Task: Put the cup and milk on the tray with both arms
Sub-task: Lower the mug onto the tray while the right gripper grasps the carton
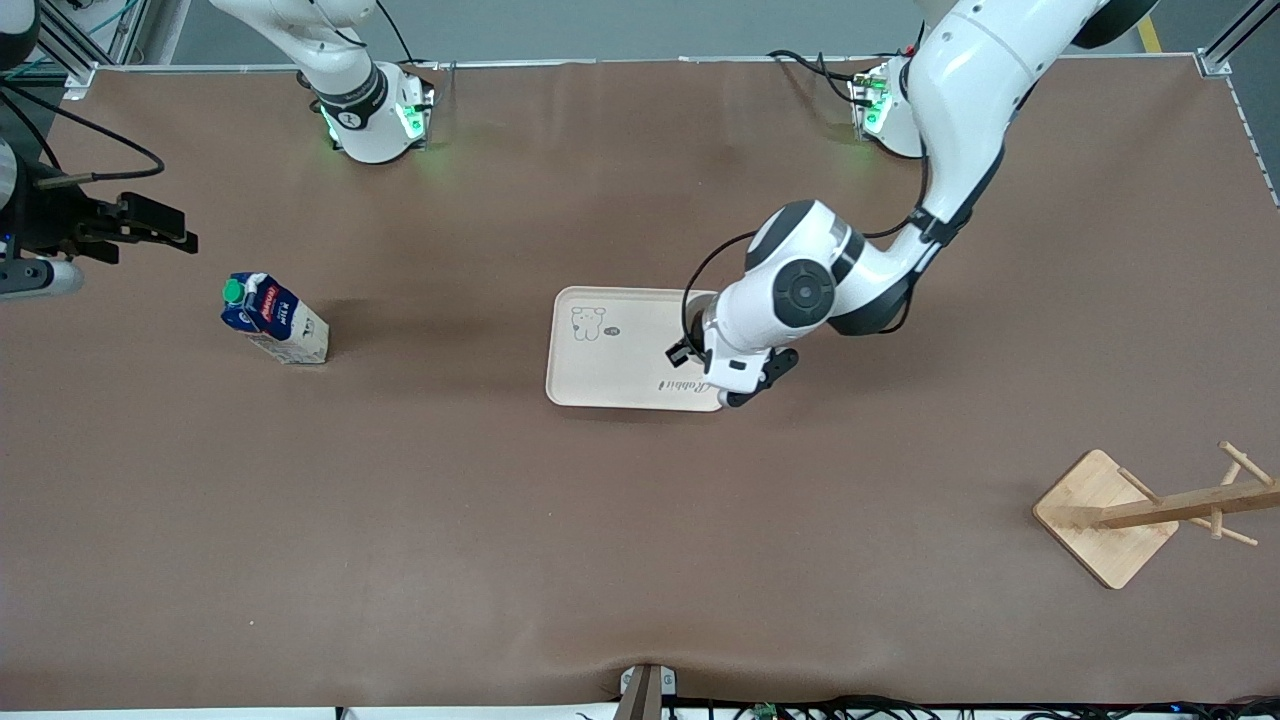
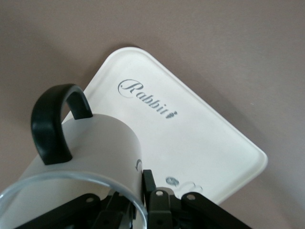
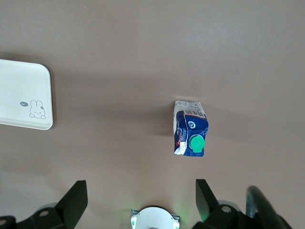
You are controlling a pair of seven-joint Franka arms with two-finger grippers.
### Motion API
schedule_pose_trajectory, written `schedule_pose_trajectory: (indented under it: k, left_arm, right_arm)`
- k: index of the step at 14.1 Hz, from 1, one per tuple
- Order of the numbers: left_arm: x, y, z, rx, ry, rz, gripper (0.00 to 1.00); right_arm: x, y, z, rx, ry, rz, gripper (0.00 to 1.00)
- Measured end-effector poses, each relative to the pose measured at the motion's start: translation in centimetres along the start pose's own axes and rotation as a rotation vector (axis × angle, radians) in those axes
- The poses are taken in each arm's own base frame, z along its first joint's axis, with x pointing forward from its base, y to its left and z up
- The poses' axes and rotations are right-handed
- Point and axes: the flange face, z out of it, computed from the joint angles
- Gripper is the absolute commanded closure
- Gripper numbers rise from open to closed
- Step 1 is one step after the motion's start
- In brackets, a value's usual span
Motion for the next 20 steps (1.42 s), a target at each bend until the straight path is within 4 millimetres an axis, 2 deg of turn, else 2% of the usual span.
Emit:
schedule_pose_trajectory:
  k: [4,8,13,16,17,18,20]
  left_arm:
    - [-0.8,-0.1,3.2,0.047,0.006,-0.022,1.0]
    - [-2.3,0.0,5.3,0.067,-0.009,-0.026,1.0]
    - [-1.9,-0.1,6.4,0.072,0.011,-0.032,1.0]
    - [-1.6,0.0,6.3,0.053,0.019,-0.034,1.0]
    - [-1.5,0.0,6.3,0.052,0.02,-0.035,0.78]
    - [-1.4,0.0,6.2,0.051,0.021,-0.037,0.47]
    - [-1.1,0.0,6.2,0.051,0.024,-0.041,0.15]
  right_arm:
    - [1.4,0.5,2.1,0.011,-0.046,0.004,0.0]
    - [2.6,1.7,4.2,0.024,-0.089,0.019,0.0]
    - [4.3,7.2,8.6,0.067,-0.17,0.101,0.0]
    - [5.0,8.3,10.1,0.078,-0.192,0.113,0.0]
    - [5.0,8.3,10.0,0.078,-0.189,0.114,0.0]
    - [5.0,8.4,9.8,0.078,-0.185,0.116,0.0]
    - [5.0,8.8,9.9,0.081,-0.188,0.123,0.0]
